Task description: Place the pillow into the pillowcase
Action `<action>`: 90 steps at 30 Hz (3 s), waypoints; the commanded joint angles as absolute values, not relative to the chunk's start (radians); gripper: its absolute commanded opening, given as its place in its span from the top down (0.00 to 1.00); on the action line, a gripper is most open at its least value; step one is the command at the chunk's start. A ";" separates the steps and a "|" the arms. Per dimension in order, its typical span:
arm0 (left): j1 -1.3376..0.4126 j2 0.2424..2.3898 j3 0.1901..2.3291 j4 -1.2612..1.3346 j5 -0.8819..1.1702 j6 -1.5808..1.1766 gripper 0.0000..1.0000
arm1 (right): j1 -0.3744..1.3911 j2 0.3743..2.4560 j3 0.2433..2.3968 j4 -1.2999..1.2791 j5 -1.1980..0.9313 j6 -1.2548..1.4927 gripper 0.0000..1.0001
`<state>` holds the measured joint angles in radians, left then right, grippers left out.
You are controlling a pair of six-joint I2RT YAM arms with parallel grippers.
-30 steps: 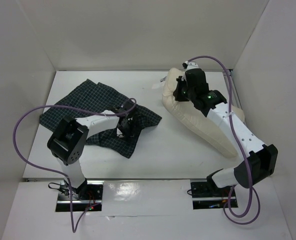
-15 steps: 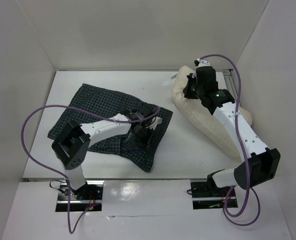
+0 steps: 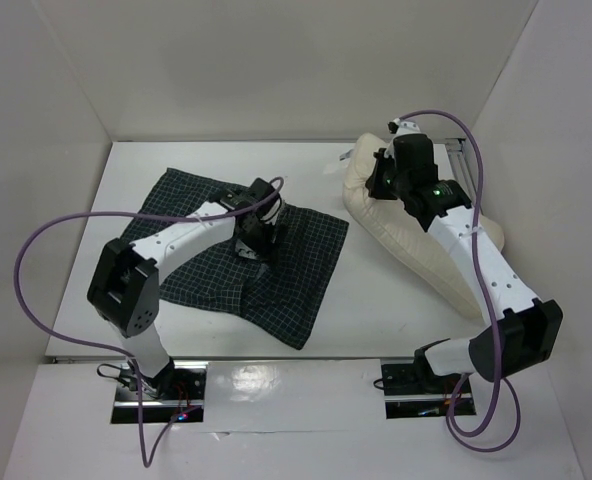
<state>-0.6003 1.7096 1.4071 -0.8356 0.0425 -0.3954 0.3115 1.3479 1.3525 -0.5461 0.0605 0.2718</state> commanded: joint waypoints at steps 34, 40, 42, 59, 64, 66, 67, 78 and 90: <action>-0.620 2.002 1.508 -0.827 -0.316 -0.488 0.42 | 0.304 1.310 1.361 -0.514 0.008 0.270 1.00; -0.611 2.068 1.534 -0.827 -0.317 -0.506 0.47 | 0.304 1.310 1.361 -0.514 0.008 0.270 1.00; -0.611 2.077 1.534 -0.827 -0.327 -0.517 0.51 | 0.304 1.310 1.361 -0.523 0.008 0.270 1.00; -0.581 2.054 1.552 -0.827 -0.348 -0.517 0.86 | 0.295 1.310 1.361 -0.523 0.008 0.270 1.00; -0.562 2.040 1.603 -0.871 -0.348 -0.517 1.00 | 0.295 1.319 1.361 -0.532 -0.002 0.270 1.00; -0.552 2.001 1.629 -0.881 -0.336 -0.506 1.00 | 0.295 1.319 1.370 -0.532 -0.012 0.261 1.00; -0.536 1.982 1.638 -0.891 -0.318 -0.496 1.00 | 0.295 1.319 1.370 -0.532 -0.026 0.261 1.00; -0.414 1.871 1.706 -0.900 -0.111 -0.446 1.00 | 0.426 1.217 1.215 -0.305 -0.313 0.304 1.00; -0.376 1.818 1.678 -0.900 0.012 -0.446 1.00 | 0.781 1.181 1.008 -0.261 -0.202 0.279 1.00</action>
<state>-0.3943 1.8801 1.6791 -0.8913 -0.0483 -0.4686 0.7757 1.2438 1.0122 -0.3618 -0.2329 0.2756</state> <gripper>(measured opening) 0.025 0.023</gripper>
